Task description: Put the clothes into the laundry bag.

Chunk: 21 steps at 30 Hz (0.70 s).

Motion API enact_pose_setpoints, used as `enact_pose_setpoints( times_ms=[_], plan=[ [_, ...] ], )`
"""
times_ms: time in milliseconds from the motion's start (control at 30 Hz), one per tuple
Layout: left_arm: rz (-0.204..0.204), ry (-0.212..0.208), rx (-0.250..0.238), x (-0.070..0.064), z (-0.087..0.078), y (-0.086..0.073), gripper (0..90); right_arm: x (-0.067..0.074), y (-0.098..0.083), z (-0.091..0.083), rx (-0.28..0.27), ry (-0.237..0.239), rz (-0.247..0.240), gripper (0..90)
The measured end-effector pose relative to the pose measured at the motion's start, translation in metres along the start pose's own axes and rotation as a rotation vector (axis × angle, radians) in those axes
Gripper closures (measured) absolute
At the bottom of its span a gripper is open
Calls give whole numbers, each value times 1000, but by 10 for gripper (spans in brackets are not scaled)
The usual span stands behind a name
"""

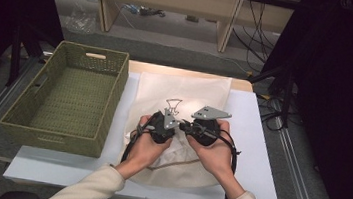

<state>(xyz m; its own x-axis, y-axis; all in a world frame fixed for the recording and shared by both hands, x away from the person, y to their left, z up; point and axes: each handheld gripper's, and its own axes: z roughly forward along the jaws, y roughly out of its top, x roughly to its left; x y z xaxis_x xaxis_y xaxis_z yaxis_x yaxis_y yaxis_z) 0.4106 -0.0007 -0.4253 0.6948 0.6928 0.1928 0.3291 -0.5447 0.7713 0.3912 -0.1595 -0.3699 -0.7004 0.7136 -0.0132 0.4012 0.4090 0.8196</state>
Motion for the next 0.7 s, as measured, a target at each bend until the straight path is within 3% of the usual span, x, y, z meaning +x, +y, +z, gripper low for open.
enact_pose_setpoints(
  times_ms=[33, 167, 200, 267, 333, 433, 567, 633, 700],
  plan=[
    [21, 4, -1, 1, 1, 1, 792, 0, 0, -1, 3, 4, 9, 877],
    [-23, -23, -50, 2, -5, 0, 702, 0, 2, -4, -12, 1, 0, 877],
    [-6, -46, -54, 3, -9, 0, 646, 1, 2, -5, -9, -1, 20, 876],
    [-39, -90, -60, 0, -18, -3, 518, -1, 3, -5, -25, -8, -7, 876],
    [-32, -141, -62, -1, -30, -6, 406, -1, 3, -4, -26, 8, 13, 877],
    [-27, -164, -63, -2, -49, -11, 304, -2, 3, -5, -24, 3, 3, 876],
    [-9, -166, -62, -3, -70, -25, 276, -2, 4, -6, -24, -3, -2, 877],
    [11, -167, -53, -6, -72, -32, 275, -2, 4, -5, -23, 1, -6, 877],
    [41, -155, -13, -9, -68, -38, 296, -1, 3, -4, -24, 1, 2, 877]
  ],
)
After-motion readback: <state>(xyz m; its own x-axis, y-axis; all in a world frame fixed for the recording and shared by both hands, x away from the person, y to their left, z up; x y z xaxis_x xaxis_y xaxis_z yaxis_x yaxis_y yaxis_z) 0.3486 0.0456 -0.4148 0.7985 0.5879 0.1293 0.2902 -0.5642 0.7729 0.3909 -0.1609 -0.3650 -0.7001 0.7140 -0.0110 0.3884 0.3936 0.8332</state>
